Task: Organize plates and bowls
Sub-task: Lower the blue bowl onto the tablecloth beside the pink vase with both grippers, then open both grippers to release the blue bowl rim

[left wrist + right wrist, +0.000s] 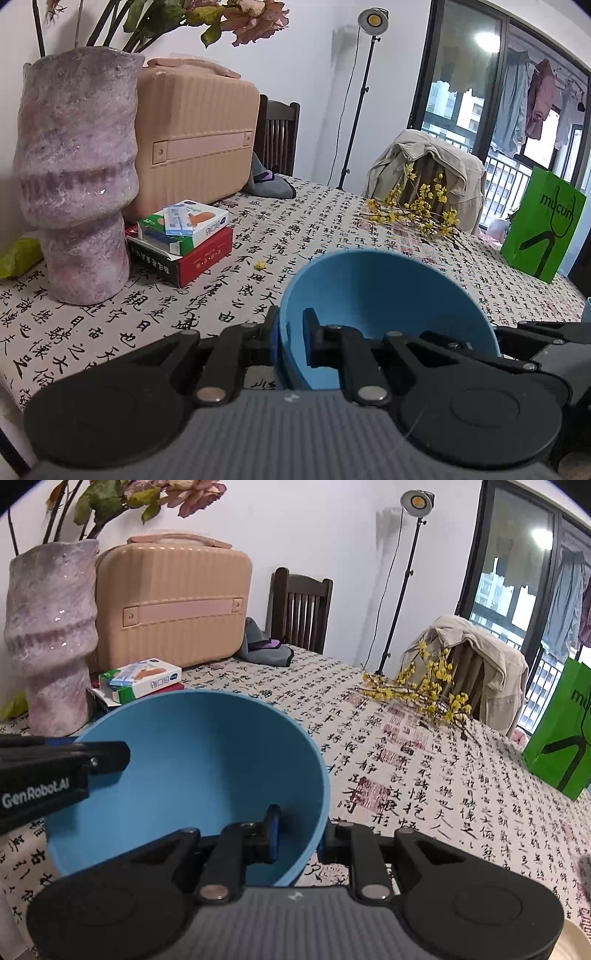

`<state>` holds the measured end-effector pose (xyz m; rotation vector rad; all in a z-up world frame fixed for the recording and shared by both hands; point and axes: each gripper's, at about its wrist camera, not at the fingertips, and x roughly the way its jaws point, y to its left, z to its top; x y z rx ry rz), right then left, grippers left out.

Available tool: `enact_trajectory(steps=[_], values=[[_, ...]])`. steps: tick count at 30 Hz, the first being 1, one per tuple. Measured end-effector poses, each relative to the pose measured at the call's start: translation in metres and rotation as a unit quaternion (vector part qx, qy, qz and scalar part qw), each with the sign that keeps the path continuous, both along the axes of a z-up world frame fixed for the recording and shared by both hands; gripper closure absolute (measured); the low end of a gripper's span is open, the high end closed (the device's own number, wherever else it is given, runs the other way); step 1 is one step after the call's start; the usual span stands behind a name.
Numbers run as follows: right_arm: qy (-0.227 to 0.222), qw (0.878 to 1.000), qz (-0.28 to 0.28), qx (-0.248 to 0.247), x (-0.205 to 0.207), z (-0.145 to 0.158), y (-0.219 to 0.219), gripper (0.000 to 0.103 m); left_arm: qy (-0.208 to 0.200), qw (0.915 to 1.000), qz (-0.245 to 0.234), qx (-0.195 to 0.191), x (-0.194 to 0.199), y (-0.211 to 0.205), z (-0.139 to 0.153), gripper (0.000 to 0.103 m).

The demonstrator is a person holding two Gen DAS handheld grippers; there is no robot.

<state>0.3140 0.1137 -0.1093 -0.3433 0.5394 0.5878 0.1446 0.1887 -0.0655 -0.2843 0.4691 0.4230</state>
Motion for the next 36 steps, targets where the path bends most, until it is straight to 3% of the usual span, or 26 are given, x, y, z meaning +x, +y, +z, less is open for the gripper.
enact_trajectory(steps=[18,26,29,34,36], values=[[0.026,1.000,0.000,0.013,0.009,-0.004,-0.001,0.082,-0.001,1.0000,0.001,-0.005,-0.001,0.002,0.000,0.090],[0.061,0.995,0.007,0.076,0.015,0.009,-0.020,0.080,-0.003,0.9999,0.000,-0.011,-0.001,0.002,0.001,0.090],[0.058,0.993,0.010,0.097,0.015,0.016,-0.028,0.072,-0.006,0.9999,0.000,-0.011,-0.002,0.003,0.002,0.090],[0.040,0.988,0.013,0.151,0.009,0.029,-0.052,0.031,-0.033,0.9993,-0.008,-0.014,-0.010,0.005,0.011,0.088],[0.034,0.984,0.017,0.175,0.006,0.033,-0.065,0.010,-0.044,0.9988,-0.018,-0.015,-0.014,0.004,0.015,0.076]])
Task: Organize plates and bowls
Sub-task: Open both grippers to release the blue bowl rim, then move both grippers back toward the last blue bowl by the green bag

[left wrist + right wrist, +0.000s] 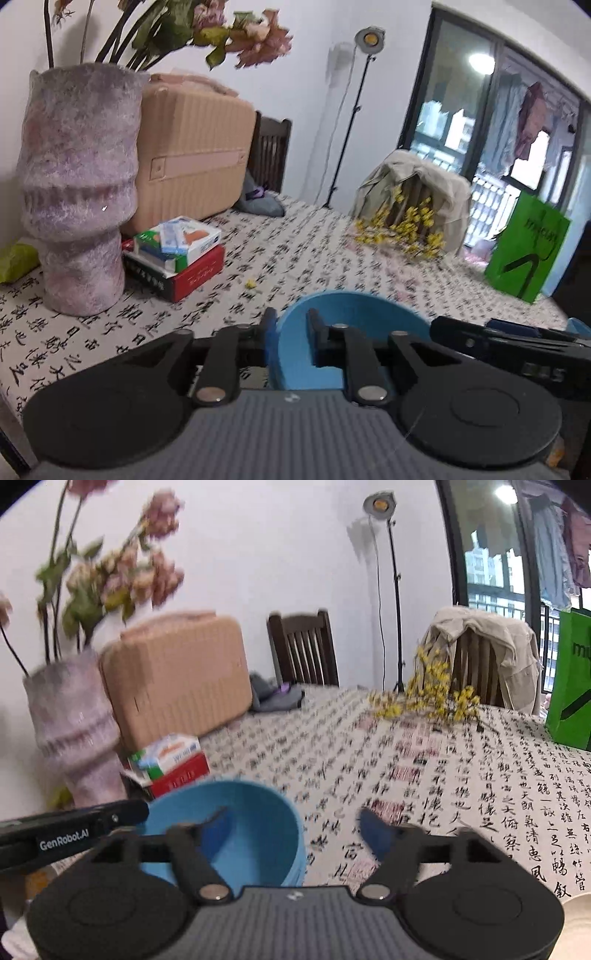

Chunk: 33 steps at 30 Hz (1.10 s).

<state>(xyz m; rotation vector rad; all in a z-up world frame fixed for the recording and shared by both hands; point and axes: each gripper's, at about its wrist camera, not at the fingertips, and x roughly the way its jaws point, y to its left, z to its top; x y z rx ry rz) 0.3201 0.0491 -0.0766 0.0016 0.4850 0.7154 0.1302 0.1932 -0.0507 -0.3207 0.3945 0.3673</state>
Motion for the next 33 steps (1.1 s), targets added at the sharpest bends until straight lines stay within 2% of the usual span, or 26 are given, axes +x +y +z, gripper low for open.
enact_trajectory(steps=[2,3,4,5,6,7,16,25,33], values=[[-0.001,1.000,0.006,0.020,-0.004,0.002,-0.013,0.005,-0.015,0.9999,-0.006,0.006,-0.005,-0.003,0.003,0.050],[-0.001,1.000,0.007,0.027,-0.006,0.003,-0.019,0.001,-0.023,0.9996,-0.008,0.012,-0.008,-0.004,0.004,0.046],[-0.004,0.999,0.007,0.036,-0.009,0.004,-0.027,0.000,-0.032,0.9992,-0.013,0.018,-0.012,-0.006,0.006,0.033],[-0.007,0.999,0.006,0.042,-0.012,0.004,-0.033,0.000,-0.042,0.9988,-0.016,0.021,-0.015,-0.008,0.008,0.013],[-0.010,0.999,0.005,0.048,-0.015,0.004,-0.040,0.000,-0.053,0.9982,-0.019,0.020,-0.019,-0.009,0.009,0.002],[-0.013,0.998,0.004,0.055,-0.019,0.003,-0.047,0.000,-0.068,0.9973,-0.021,0.019,-0.025,-0.010,0.010,0.000],[-0.055,0.996,-0.040,0.050,-0.052,-0.001,-0.096,0.000,-0.118,0.9907,-0.054,0.040,-0.050,-0.028,0.015,0.000],[-0.070,0.993,-0.079,0.044,-0.070,0.004,-0.143,0.000,-0.127,0.9876,-0.079,0.049,-0.057,-0.054,0.015,0.000],[-0.085,0.988,-0.118,0.046,-0.068,0.013,-0.178,0.000,-0.139,0.9838,-0.102,0.049,-0.047,-0.077,0.022,0.000]])
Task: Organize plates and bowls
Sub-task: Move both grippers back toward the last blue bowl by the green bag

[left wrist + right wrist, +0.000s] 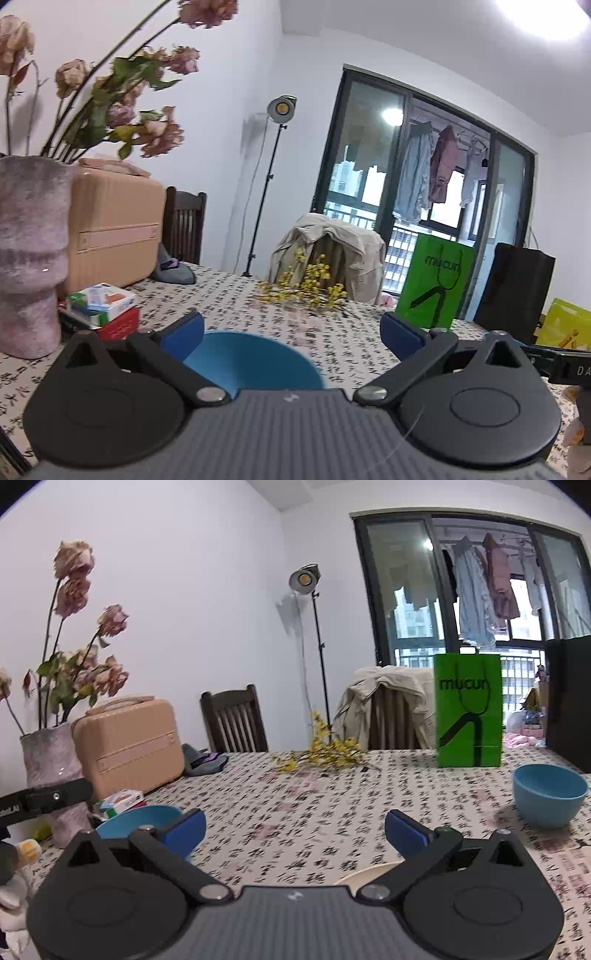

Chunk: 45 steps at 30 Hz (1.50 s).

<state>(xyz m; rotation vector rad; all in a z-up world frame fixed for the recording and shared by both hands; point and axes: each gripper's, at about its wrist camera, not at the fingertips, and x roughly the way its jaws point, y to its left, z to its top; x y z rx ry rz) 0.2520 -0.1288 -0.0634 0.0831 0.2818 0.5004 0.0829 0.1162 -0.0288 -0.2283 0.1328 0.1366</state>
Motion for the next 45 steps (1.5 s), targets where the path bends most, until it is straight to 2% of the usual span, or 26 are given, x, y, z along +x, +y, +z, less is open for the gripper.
enact_trajectory(steps=[10,15,25,33,36,40,45], values=[[-0.005,0.999,-0.032,0.018,0.022,0.009,-0.034,0.000,-0.012,0.9994,-0.033,0.008,0.029,-0.031,0.012,0.000],[-0.015,0.999,-0.049,0.016,0.036,0.013,-0.048,0.000,-0.013,0.9986,-0.050,0.011,0.052,-0.046,0.020,0.000],[-0.004,0.997,-0.076,0.008,0.074,0.022,-0.071,0.000,-0.010,0.9964,-0.084,0.011,0.100,-0.081,0.040,0.000],[0.013,0.994,-0.107,-0.008,0.106,0.029,-0.093,0.000,0.014,0.9936,-0.112,0.011,0.146,-0.107,0.054,0.000],[0.016,0.991,-0.134,-0.019,0.121,0.032,-0.102,0.000,0.028,0.9928,-0.116,0.010,0.165,-0.116,0.061,0.000],[0.022,0.986,-0.163,-0.027,0.137,0.035,-0.114,0.000,0.049,0.9898,-0.133,-0.011,0.193,-0.124,0.070,0.000],[0.030,0.978,-0.203,-0.044,0.160,0.038,-0.131,0.000,0.066,0.9880,-0.140,-0.010,0.228,-0.139,0.078,0.000]])
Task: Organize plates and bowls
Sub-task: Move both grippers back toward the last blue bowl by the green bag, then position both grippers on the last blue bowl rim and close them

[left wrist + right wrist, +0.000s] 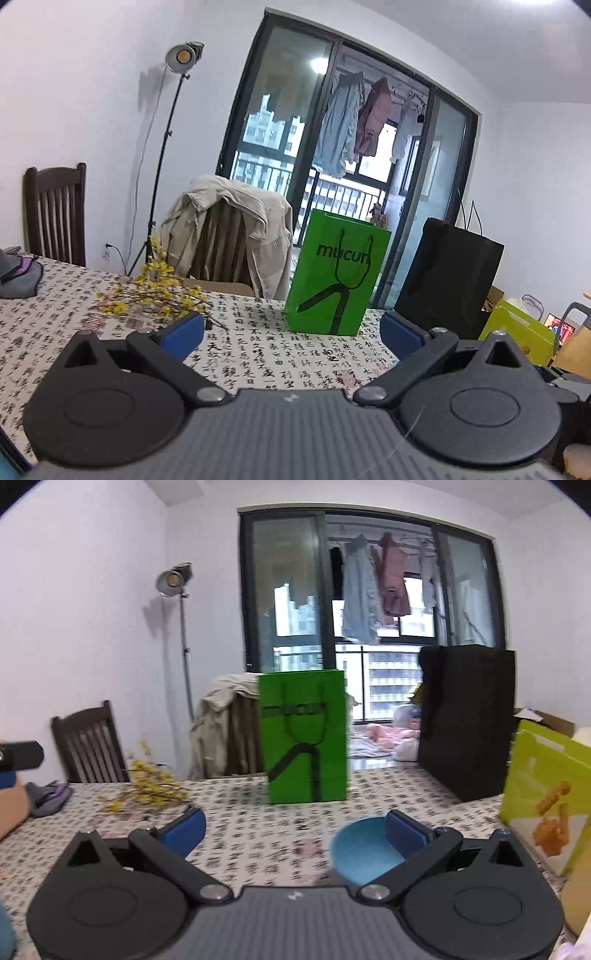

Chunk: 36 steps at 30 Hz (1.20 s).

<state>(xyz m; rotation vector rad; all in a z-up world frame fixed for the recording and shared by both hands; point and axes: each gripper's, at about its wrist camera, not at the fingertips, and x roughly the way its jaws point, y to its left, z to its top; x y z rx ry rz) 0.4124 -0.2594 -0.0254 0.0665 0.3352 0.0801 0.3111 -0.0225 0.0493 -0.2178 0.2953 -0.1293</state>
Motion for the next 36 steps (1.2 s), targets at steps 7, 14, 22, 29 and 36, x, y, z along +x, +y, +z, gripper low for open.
enact_trajectory(steps=[7,14,22,29,36], values=[[0.020,0.999,-0.041,-0.009,0.029,-0.001,-0.018,0.000,0.017,0.9996,-0.013,0.020,0.044,-0.035,0.008,0.000],[0.049,0.995,-0.085,0.009,0.060,-0.011,-0.042,0.000,0.051,0.9979,-0.028,0.028,0.087,-0.075,0.002,0.000],[0.081,0.987,-0.140,0.022,0.095,-0.027,-0.070,0.000,0.086,0.9951,-0.019,0.045,0.138,-0.112,-0.016,0.000],[0.110,0.979,-0.168,0.036,0.116,-0.050,-0.091,0.000,0.118,0.9906,-0.017,0.068,0.178,-0.145,-0.042,0.000],[0.142,0.972,-0.184,0.034,0.134,-0.075,-0.103,0.000,0.144,0.9856,-0.019,0.086,0.204,-0.173,-0.070,0.000]])
